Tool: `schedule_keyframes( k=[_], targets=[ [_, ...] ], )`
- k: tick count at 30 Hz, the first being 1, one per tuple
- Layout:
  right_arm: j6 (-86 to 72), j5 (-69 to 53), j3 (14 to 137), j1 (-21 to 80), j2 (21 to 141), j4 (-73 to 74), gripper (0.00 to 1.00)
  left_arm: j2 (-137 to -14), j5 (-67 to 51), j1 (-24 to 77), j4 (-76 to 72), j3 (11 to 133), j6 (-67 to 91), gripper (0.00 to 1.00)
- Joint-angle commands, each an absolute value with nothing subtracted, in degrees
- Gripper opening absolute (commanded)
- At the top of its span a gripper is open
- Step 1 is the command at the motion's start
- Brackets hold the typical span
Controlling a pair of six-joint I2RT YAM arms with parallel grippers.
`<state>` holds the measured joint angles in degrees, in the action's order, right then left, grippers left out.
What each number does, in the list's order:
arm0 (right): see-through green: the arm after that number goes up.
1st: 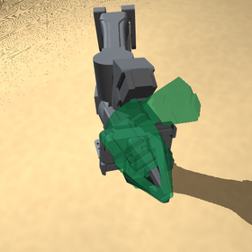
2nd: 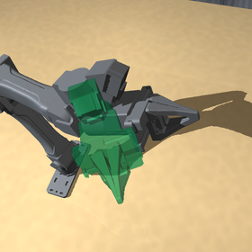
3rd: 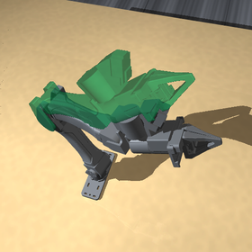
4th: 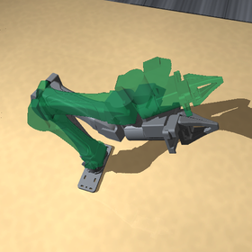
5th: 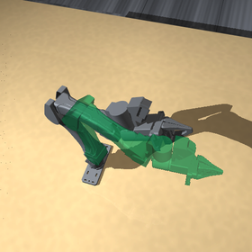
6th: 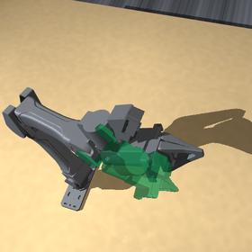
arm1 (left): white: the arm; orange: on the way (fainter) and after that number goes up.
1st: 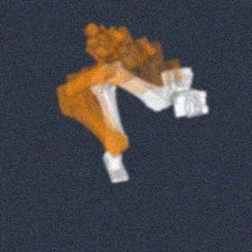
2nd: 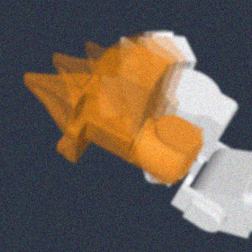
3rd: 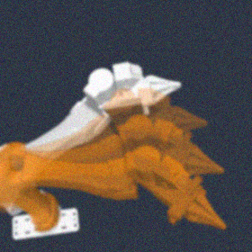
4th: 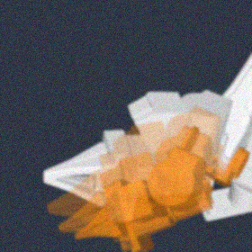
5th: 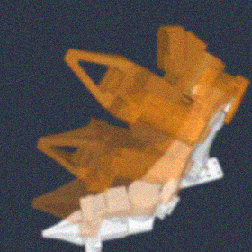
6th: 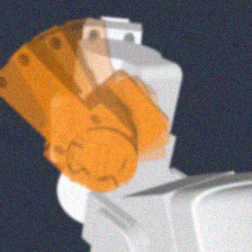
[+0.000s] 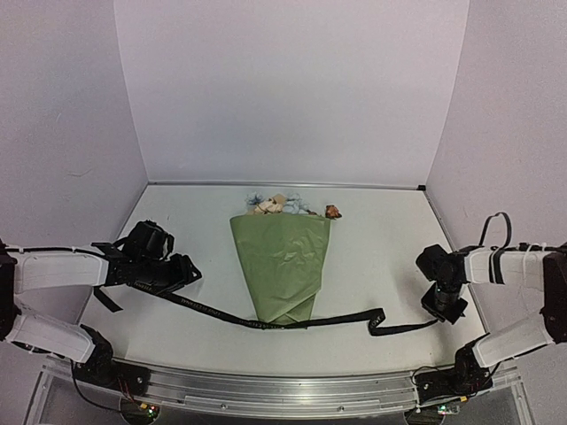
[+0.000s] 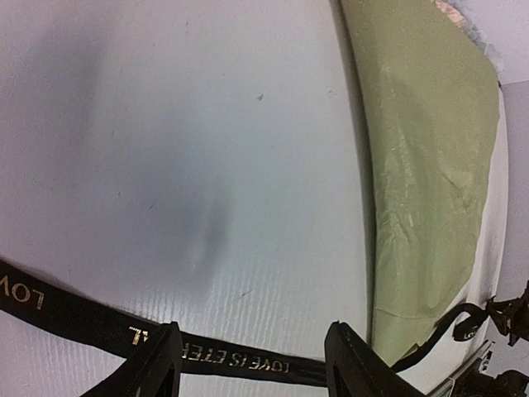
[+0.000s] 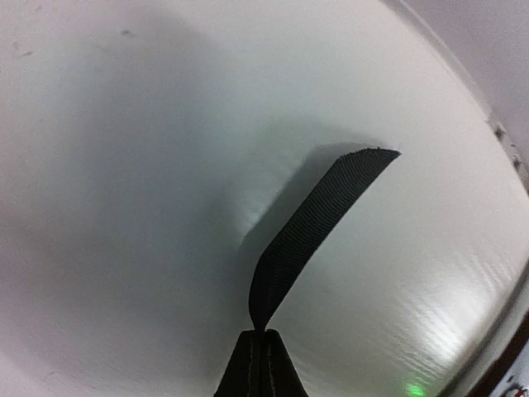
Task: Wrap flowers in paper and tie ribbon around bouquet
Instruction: Adjust the right side of the ribbon at the corner of the board.
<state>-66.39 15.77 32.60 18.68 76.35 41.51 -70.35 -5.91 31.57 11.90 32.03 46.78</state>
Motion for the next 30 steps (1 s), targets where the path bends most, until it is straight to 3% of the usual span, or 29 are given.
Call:
schedule_keyframes(
  k=[1,9,22,25,30],
  targets=[
    [-60.24,19.12,33.97,14.28,68.39,52.84,0.00,-71.24,-4.99,31.82,9.72,29.86,50.07,0.60],
    [-51.35,21.98,38.03,2.70,59.68,59.98,0.00,-71.53,-1.49,31.81,12.33,26.60,54.57,0.59],
    [-48.75,20.02,44.52,-3.51,64.07,61.34,0.01,-66.88,5.57,31.82,18.43,20.51,63.51,0.57],
    [-48.18,19.16,45.79,-3.52,64.06,61.42,0.14,-63.40,6.63,31.83,20.17,19.44,66.01,0.57],
    [-46.09,15.06,47.51,-3.52,62.33,61.24,0.47,-58.79,6.99,31.82,21.90,20.83,65.41,0.61]
  ],
)
